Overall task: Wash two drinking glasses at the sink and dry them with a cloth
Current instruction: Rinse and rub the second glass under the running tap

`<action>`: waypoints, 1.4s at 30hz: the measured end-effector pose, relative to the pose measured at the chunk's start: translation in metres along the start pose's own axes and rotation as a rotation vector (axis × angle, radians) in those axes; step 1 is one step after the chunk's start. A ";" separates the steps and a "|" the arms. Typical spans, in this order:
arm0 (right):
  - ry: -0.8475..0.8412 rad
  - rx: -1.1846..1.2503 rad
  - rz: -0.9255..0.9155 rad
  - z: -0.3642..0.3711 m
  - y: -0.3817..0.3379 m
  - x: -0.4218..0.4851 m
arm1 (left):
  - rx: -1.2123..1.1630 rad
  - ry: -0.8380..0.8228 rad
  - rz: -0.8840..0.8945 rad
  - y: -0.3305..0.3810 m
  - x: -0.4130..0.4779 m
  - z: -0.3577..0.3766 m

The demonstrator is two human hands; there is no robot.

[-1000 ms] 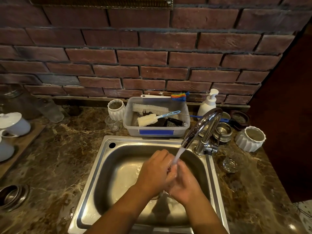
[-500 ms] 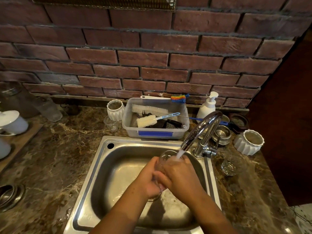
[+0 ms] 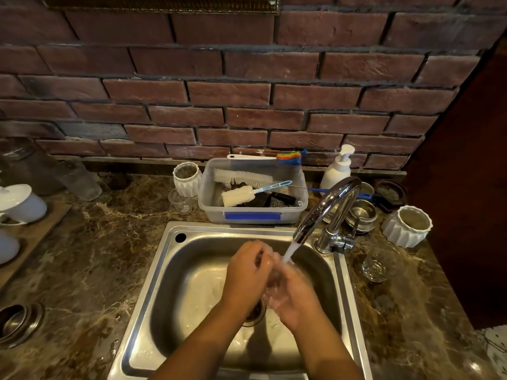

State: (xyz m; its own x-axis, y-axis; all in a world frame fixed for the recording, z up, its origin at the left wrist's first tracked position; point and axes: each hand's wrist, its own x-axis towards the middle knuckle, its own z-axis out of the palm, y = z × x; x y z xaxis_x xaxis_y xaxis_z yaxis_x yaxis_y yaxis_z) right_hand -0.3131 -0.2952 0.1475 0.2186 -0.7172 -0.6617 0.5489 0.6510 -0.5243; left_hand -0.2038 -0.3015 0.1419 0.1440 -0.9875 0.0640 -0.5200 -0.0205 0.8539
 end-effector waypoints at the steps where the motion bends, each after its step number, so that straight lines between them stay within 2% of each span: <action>1: 0.005 0.080 0.078 -0.002 -0.001 0.001 | 0.117 -0.038 0.114 -0.004 -0.002 -0.001; 3: 0.006 0.124 0.144 -0.005 0.000 0.003 | 0.243 -0.113 0.238 -0.009 -0.002 -0.003; 5: 0.008 0.075 0.096 -0.007 0.002 0.005 | 0.165 -0.114 0.221 -0.007 -0.002 -0.004; 6: 0.031 -0.013 0.019 -0.008 0.003 0.006 | 0.081 -0.103 0.158 -0.004 -0.002 -0.003; 8: 0.107 -0.326 -0.217 -0.005 0.003 0.004 | -0.105 -0.115 -0.076 0.002 0.001 0.002; 10: 0.162 -0.688 -0.461 -0.001 0.002 -0.002 | -0.342 -0.140 -0.390 0.007 0.005 0.007; 13: 0.054 -1.197 -0.768 -0.005 -0.002 -0.006 | -0.703 -0.167 -0.813 0.012 0.006 0.006; 16: -0.027 -1.833 -0.946 -0.010 -0.012 -0.013 | -0.953 -0.324 -1.007 0.006 0.007 -0.009; 18: -0.089 -1.970 -1.026 -0.010 -0.016 -0.015 | -1.103 -0.418 -1.075 0.001 0.006 -0.014; 21: -0.122 -1.895 -0.998 -0.011 -0.014 -0.016 | -1.060 -0.371 -1.053 0.000 0.004 -0.010; 22: -0.136 -1.776 -0.963 -0.012 -0.012 -0.015 | -0.985 -0.300 -1.017 0.001 0.004 -0.006; 24: -0.115 -1.361 -0.854 -0.015 -0.006 -0.015 | -0.806 -0.128 -0.884 0.007 0.007 -0.001; 27: 0.009 -0.780 -0.627 -0.014 0.000 -0.013 | -0.413 -0.050 -0.501 0.016 0.010 -0.001; 29: 0.034 -0.388 -0.380 -0.014 0.001 -0.009 | -0.211 -0.044 -0.235 0.017 0.009 -0.003; 31: -0.054 0.046 -0.070 -0.015 -0.003 -0.008 | 0.001 -0.063 -0.009 0.018 0.007 -0.006; 33: -0.122 0.240 0.095 -0.016 -0.006 -0.010 | 0.236 -0.115 0.214 0.016 0.005 -0.008; 35: -0.088 0.272 0.136 -0.015 -0.006 -0.010 | 0.413 -0.203 0.370 0.014 0.003 -0.010; 37: -0.063 0.203 0.081 -0.014 -0.006 -0.009 | 0.410 -0.240 0.368 0.017 0.000 -0.011; 40: -0.013 -0.123 -0.140 -0.011 -0.008 -0.007 | 0.097 -0.179 0.124 0.022 -0.001 -0.010; 42: 0.035 -0.499 -0.355 -0.006 -0.011 -0.011 | -0.188 -0.150 -0.189 0.024 0.001 -0.005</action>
State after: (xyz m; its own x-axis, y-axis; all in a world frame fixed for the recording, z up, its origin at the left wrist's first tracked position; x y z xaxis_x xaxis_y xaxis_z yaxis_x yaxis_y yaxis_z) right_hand -0.3264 -0.2924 0.1572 0.0604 -0.9084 -0.4138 0.1370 0.4182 -0.8980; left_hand -0.2116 -0.3022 0.1648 0.0900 -0.9812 -0.1705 -0.3293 -0.1909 0.9247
